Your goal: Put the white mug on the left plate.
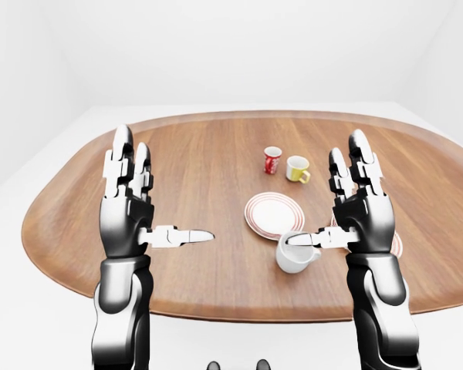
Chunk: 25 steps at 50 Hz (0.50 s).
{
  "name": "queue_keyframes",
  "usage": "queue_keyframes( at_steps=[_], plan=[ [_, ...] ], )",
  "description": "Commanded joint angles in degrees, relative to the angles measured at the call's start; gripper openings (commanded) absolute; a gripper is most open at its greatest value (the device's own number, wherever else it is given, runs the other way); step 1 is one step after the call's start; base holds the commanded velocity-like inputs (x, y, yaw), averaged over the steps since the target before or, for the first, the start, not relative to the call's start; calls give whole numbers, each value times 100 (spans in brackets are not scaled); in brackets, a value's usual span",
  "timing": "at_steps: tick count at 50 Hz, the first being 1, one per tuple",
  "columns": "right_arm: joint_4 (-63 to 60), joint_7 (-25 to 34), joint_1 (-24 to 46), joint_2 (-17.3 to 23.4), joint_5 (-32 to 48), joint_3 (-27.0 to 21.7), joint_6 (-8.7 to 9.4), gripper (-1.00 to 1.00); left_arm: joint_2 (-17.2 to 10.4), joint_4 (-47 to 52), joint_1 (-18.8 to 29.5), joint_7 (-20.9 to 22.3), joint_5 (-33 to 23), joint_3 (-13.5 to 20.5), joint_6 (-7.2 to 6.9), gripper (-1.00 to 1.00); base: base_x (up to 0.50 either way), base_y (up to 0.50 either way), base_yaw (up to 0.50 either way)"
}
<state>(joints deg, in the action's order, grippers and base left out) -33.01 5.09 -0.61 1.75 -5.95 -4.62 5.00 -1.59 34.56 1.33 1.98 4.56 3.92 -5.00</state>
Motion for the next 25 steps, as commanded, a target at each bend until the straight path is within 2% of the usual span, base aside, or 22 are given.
queue_keyframes(
  at_steps=[1,25],
  plan=[
    [8,17,-2,3,6,0,0,100,-4,-25,18,5,8,20,0,100,50,0,0],
    [37,59,-25,3,43,24,0,100,-6,-27,12,5,19,24,0,100,50,-1,0]
  ],
)
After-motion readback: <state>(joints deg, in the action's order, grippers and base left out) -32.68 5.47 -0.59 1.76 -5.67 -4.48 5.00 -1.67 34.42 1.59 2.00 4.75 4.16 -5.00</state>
